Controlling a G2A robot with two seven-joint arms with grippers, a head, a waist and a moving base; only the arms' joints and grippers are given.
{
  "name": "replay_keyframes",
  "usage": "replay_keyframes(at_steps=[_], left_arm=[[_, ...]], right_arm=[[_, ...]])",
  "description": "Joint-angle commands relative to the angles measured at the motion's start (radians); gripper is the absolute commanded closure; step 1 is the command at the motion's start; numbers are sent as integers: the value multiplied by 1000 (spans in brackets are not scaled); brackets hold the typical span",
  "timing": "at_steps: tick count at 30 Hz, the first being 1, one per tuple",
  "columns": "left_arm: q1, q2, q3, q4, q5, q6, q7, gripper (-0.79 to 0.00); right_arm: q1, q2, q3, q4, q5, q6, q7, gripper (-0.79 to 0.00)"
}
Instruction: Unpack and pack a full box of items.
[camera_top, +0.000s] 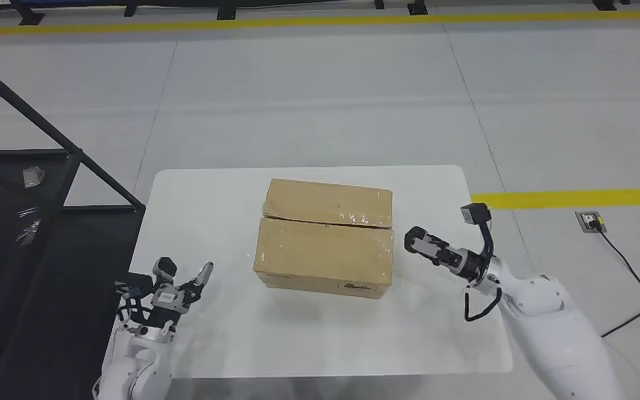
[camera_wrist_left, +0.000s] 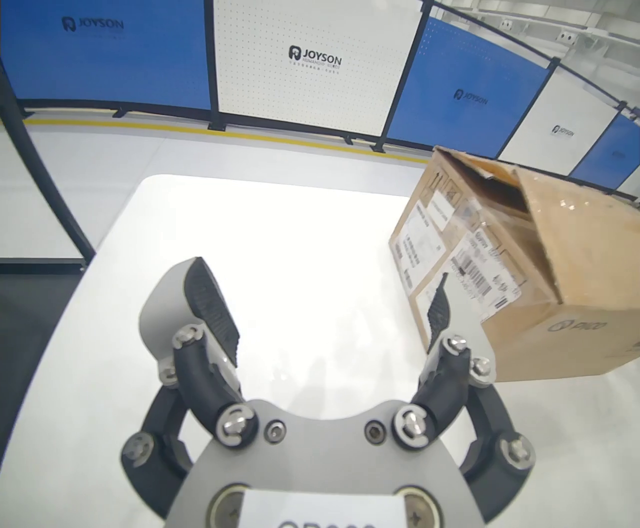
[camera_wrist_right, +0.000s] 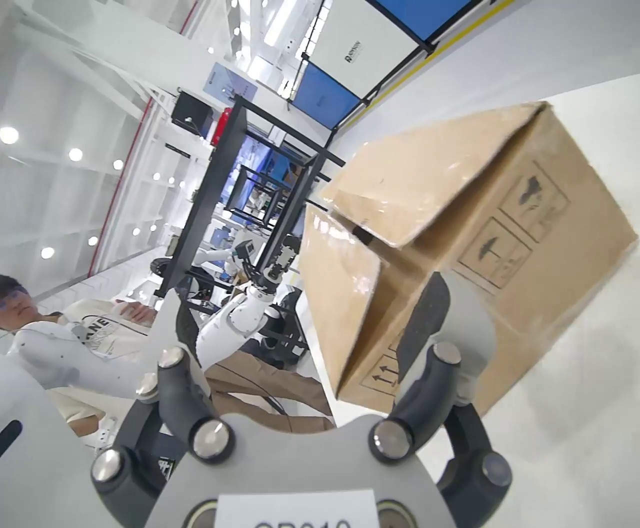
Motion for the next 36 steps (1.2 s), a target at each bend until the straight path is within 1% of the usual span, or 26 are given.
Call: replay_keyframes(at_steps=[1, 4, 6, 8, 10, 13, 16, 17, 21, 24, 27, 30, 32, 33, 36], left_arm=[[-3, -1, 0, -17, -76, -44, -27, -785], [-6, 0, -7, -32, -182, -98, -75, -785], [-7, 1, -11, -38, -224, -118, -103, -785], [-7, 3, -17, -44, -255, -129, -127, -785], [-6, 5, -22, -51, -267, -132, -144, -785], [-3, 6, -23, -57, -271, -132, -152, -785], [-1, 7, -22, -58, -269, -130, -157, -785], [-2, 7, -21, -57, -269, -128, -158, -785], [-8, 8, -14, -57, -270, -120, -164, -785], [-9, 9, -10, -63, -265, -120, -168, -785], [-7, 9, -1, -75, -256, -122, -170, -785], [-4, 10, 4, -89, -250, -136, -169, -785], [1, 12, 7, -104, -244, -160, -170, -785], [5, 14, 8, -114, -237, -187, -174, -785], [15, 19, 4, -129, -214, -245, -188, -785]], right_arm=[[23, -3, -12, 25, 68, -4, 59, -785], [62, -13, -42, 68, 110, 5, 110, -785], [87, -20, -61, 99, 111, 11, 122, -785], [117, -28, -84, 139, 88, 21, 114, -785], [144, -40, -109, 173, 57, 25, 81, -785], [161, -51, -130, 201, 65, 7, 75, -785], [169, -58, -143, 214, 101, -9, 110, -785], [172, -60, -150, 212, 111, 0, 119, -785], [161, -59, -174, 143, 188, 17, 136, -785], [141, -46, -175, 78, 251, 32, 152, -785], [110, -21, -165, -18, 321, 59, 179, -785], [82, 3, -156, -102, 341, 91, 211, -785], [64, 23, -155, -169, 334, 127, 247, -785], [53, 37, -156, -206, 313, 148, 267, -785], [39, 67, -175, -258, 235, 173, 293, -785]])
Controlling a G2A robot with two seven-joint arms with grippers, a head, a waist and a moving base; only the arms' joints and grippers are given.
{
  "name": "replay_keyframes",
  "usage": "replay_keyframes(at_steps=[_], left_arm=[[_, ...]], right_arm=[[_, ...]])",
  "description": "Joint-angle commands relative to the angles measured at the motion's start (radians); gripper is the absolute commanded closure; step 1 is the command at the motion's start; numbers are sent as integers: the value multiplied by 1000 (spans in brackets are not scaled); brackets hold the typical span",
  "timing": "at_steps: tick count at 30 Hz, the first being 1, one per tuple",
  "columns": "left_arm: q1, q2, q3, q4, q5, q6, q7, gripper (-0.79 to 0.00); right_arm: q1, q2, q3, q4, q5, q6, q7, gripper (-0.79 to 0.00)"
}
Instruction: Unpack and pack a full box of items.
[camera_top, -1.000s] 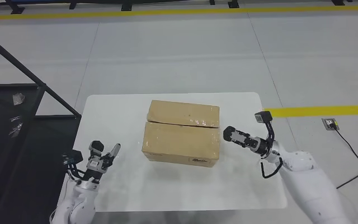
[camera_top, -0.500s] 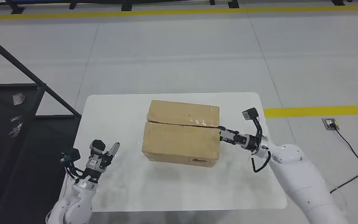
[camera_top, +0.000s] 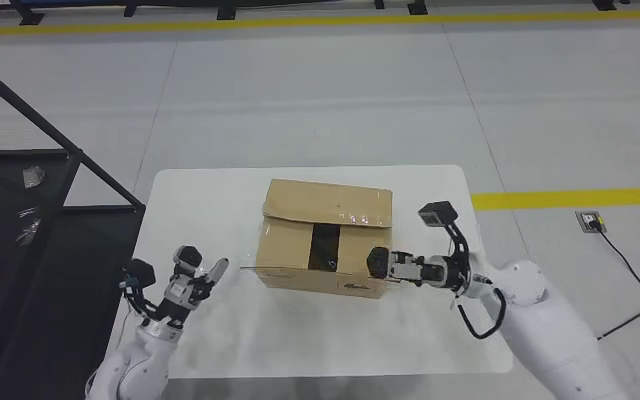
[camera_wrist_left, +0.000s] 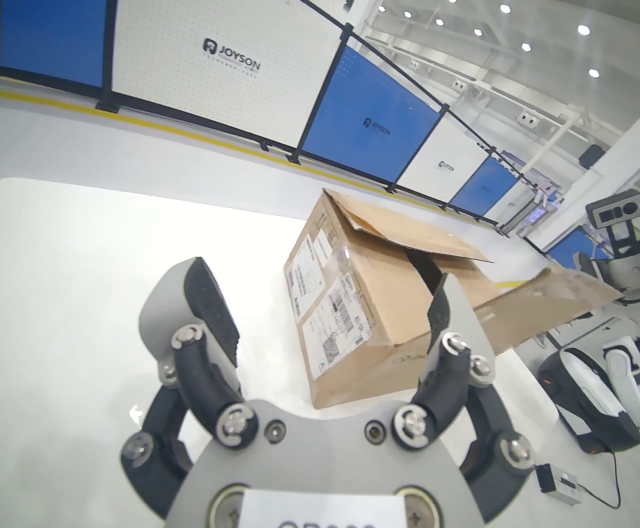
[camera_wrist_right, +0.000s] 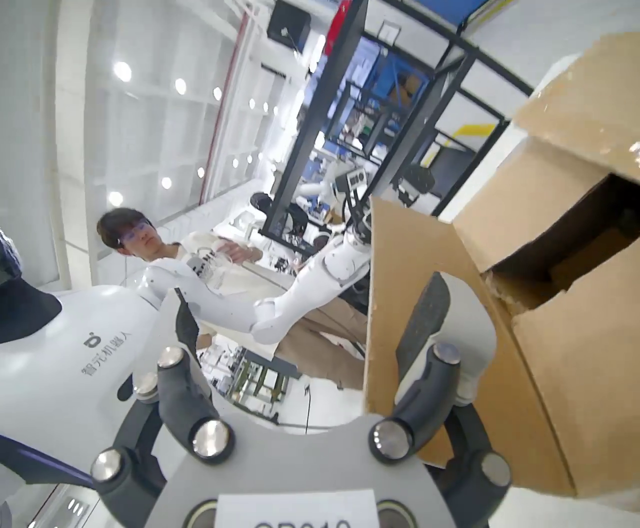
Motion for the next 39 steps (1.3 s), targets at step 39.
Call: replay_keyframes(at_steps=[39], left_arm=[[-21, 31, 89, 84, 412, -121, 19, -785]], right_arm=[[203, 122, -411, 96, 23, -91, -268, -785]])
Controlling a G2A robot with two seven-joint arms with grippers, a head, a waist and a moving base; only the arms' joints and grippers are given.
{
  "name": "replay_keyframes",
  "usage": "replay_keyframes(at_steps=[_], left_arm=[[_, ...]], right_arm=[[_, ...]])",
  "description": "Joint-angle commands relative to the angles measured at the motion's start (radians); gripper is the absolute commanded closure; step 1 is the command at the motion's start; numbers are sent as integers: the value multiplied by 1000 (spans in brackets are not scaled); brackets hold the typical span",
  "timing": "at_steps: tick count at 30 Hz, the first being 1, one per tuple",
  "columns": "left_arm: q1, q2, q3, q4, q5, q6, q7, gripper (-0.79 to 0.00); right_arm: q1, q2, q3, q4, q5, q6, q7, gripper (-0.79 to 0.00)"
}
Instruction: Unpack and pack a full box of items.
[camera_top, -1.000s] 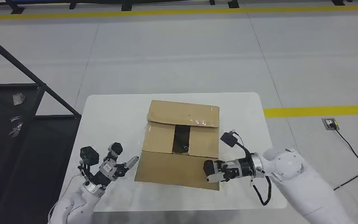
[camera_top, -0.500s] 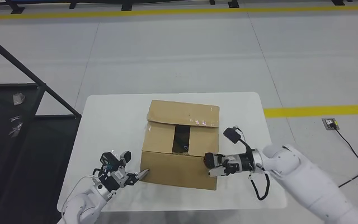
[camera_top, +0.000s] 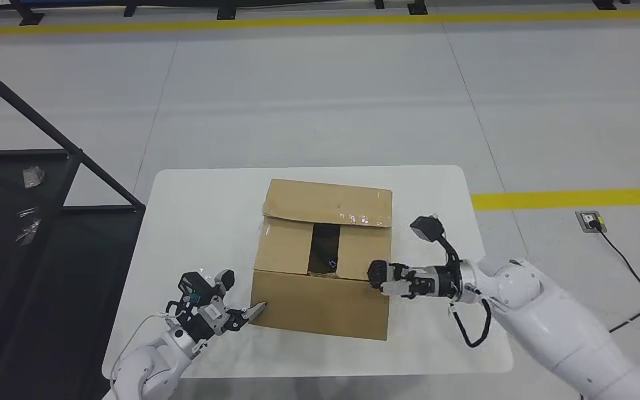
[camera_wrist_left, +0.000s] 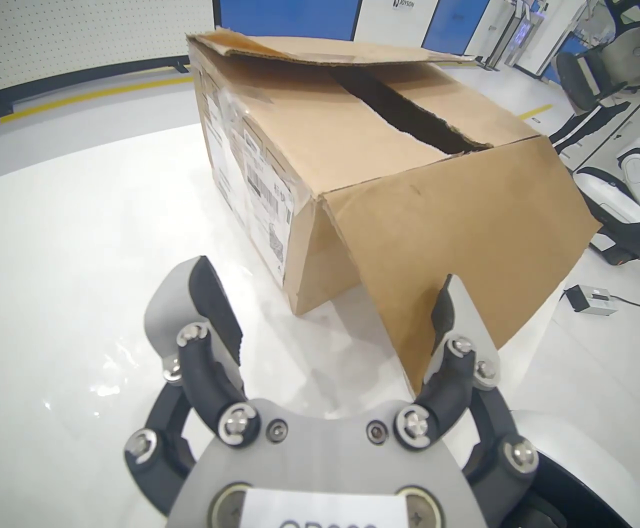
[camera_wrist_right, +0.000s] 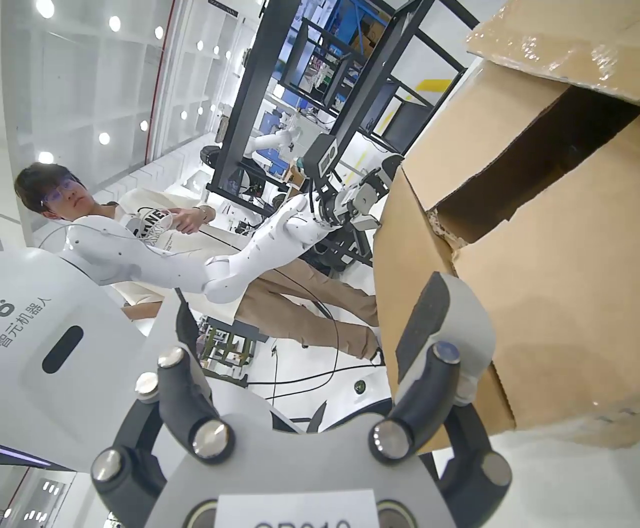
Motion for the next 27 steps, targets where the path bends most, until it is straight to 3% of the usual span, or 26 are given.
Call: replay_keyframes(at_steps=[1, 16, 27], left_arm=[[0, 0, 0, 0, 0, 0, 0, -785], [0, 0, 0, 0, 0, 0, 0, -785], [0, 0, 0, 0, 0, 0, 0, -785]], right_arm=[[3, -13, -2, 11, 32, 73, -25, -785], [70, -125, -10, 266, 248, 278, -23, -785], [130, -204, -3, 396, 277, 326, -25, -785]])
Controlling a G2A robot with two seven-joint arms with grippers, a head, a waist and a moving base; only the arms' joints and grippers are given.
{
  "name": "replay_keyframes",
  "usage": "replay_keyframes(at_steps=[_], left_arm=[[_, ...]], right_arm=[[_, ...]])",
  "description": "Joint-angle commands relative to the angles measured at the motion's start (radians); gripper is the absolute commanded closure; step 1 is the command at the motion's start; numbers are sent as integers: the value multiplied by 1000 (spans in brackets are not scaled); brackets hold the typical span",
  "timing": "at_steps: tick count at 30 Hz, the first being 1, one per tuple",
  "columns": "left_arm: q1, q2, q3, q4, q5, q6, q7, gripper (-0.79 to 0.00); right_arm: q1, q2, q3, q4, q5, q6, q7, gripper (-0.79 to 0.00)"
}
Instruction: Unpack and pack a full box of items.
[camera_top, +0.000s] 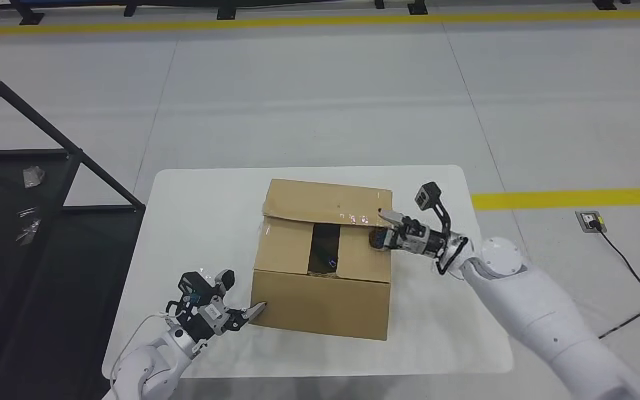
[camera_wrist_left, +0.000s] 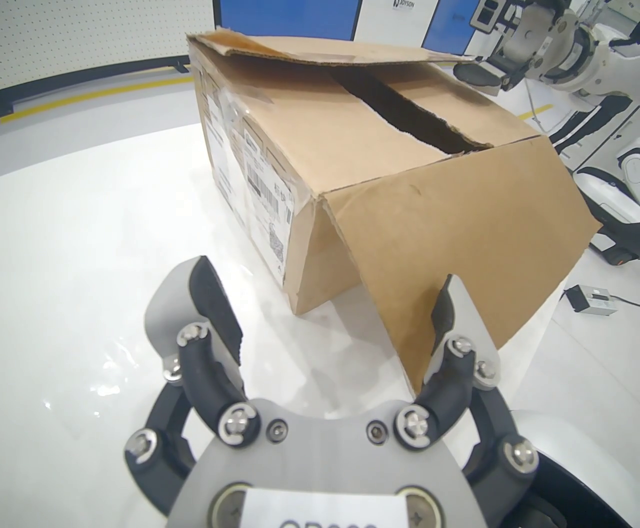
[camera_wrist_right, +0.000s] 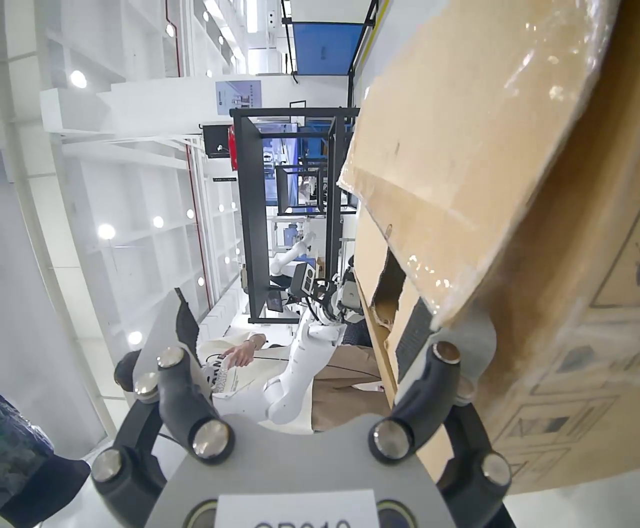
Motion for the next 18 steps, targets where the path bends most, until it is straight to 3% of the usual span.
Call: replay_keyframes(at_steps=[1, 18], left_arm=[[0, 0, 0, 0, 0, 0, 0, -785], [0, 0, 0, 0, 0, 0, 0, -785]], right_arm=[[15, -14, 1, 22, -7, 13, -16, -785], [197, -137, -26, 213, -205, 27, -177, -785]])
